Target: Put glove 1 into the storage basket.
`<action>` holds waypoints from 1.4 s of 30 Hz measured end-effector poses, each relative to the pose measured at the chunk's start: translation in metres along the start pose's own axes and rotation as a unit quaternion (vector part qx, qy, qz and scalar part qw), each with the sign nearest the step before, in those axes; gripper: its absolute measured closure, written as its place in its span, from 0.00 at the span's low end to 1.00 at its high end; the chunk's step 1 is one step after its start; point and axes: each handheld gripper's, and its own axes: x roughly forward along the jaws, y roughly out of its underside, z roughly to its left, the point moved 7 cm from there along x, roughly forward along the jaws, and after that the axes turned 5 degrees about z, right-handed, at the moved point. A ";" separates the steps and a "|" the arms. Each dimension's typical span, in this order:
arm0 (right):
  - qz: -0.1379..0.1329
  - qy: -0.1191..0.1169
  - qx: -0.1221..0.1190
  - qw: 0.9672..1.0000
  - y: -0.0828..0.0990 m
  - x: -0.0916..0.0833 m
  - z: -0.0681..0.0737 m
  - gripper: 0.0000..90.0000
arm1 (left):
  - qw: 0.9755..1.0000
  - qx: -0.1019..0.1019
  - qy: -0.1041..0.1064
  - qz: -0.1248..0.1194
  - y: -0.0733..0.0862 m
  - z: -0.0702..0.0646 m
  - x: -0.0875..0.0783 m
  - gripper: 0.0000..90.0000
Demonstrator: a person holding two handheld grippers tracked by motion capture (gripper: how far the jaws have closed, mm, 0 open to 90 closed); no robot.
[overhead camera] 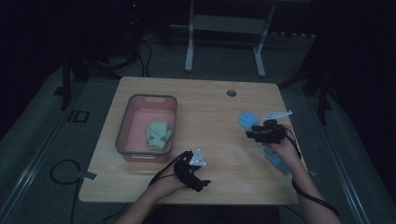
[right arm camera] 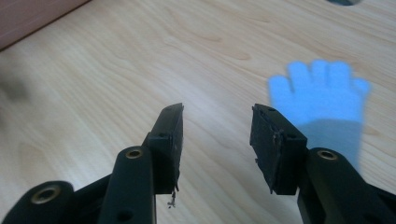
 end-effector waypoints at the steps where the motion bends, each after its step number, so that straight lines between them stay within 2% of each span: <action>1: -0.001 0.002 0.003 1.000 0.001 -0.001 -0.003 0.60 | 1.000 0.006 -0.006 0.001 0.002 -0.002 0.002 0.11; 2: 0.002 0.014 0.007 1.000 0.004 -0.001 -0.012 0.60 | 1.000 0.005 -0.010 -0.003 0.003 -0.005 0.002 0.11; 3: 0.002 0.014 0.007 1.000 0.004 -0.001 -0.012 0.60 | 1.000 0.005 -0.010 -0.003 0.003 -0.005 0.002 0.11; 4: 0.003 0.013 0.018 1.000 0.005 0.001 -0.018 0.59 | 1.000 0.006 -0.020 -0.007 0.005 -0.006 0.002 0.11; 7: 0.010 0.020 0.020 1.000 0.005 0.003 -0.024 0.60 | 1.000 0.002 -0.018 -0.009 0.008 -0.009 0.003 0.11; 9: 0.007 0.024 0.020 0.999 0.002 0.004 -0.033 0.60 | 0.999 0.012 -0.029 -0.016 0.010 -0.008 0.001 0.11; 10: 0.007 0.028 0.018 0.999 0.000 0.005 -0.036 0.60 | 0.999 0.007 -0.038 -0.025 0.012 -0.006 -0.001 0.11; 12: 0.010 0.036 0.014 0.999 -0.002 0.006 -0.040 0.60 | 0.999 0.007 -0.038 -0.025 0.012 -0.006 -0.001 0.11; 13: 0.018 0.048 0.008 0.999 -0.004 0.010 -0.048 0.62 | 0.999 -0.005 -0.040 -0.031 0.014 -0.002 -0.004 0.11; 16: 0.026 0.062 0.004 0.998 -0.006 0.015 -0.058 0.62 | 0.998 -0.004 -0.044 -0.035 0.016 0.000 -0.006 0.11; 18: 0.029 0.062 0.006 0.998 -0.006 0.018 -0.061 0.63 | 0.998 -0.005 -0.042 -0.036 0.019 0.000 -0.007 0.11; 19: 0.031 0.061 0.005 0.998 -0.007 0.024 -0.067 0.65 | 0.999 -0.006 -0.041 -0.035 0.020 0.001 -0.007 0.11; 23: 0.046 0.060 -0.004 0.997 -0.004 0.037 -0.075 0.67 | 0.998 -0.004 -0.038 -0.043 0.021 0.001 -0.008 0.11; 27: 0.063 0.056 -0.022 0.996 0.001 0.051 -0.079 0.68 | 0.998 -0.001 -0.038 -0.049 0.021 0.001 -0.009 0.11; 30: 0.070 0.058 -0.027 0.996 0.004 0.055 -0.080 0.68 | 0.998 -0.001 -0.039 -0.049 0.021 0.001 -0.009 0.11; 31: 0.084 0.061 -0.029 0.994 0.007 0.059 -0.081 0.68 | 0.998 -0.001 -0.039 -0.051 0.021 0.002 -0.009 0.11; 32: 0.082 0.053 -0.015 0.995 0.008 0.061 -0.083 0.69 | 0.998 -0.003 -0.038 -0.055 0.021 0.003 -0.010 0.11; 35: 0.079 0.048 -0.002 0.996 0.008 0.063 -0.083 0.73 | 0.998 -0.006 -0.037 -0.058 0.022 0.005 -0.010 0.11; 38: 0.086 0.049 0.009 0.995 0.007 0.063 -0.079 0.86 | 0.998 -0.008 -0.037 -0.060 0.022 0.006 -0.011 0.11; 42: 0.103 0.072 0.011 0.992 0.004 0.064 -0.072 0.93 | 0.997 -0.010 -0.037 -0.062 0.022 0.006 -0.010 0.11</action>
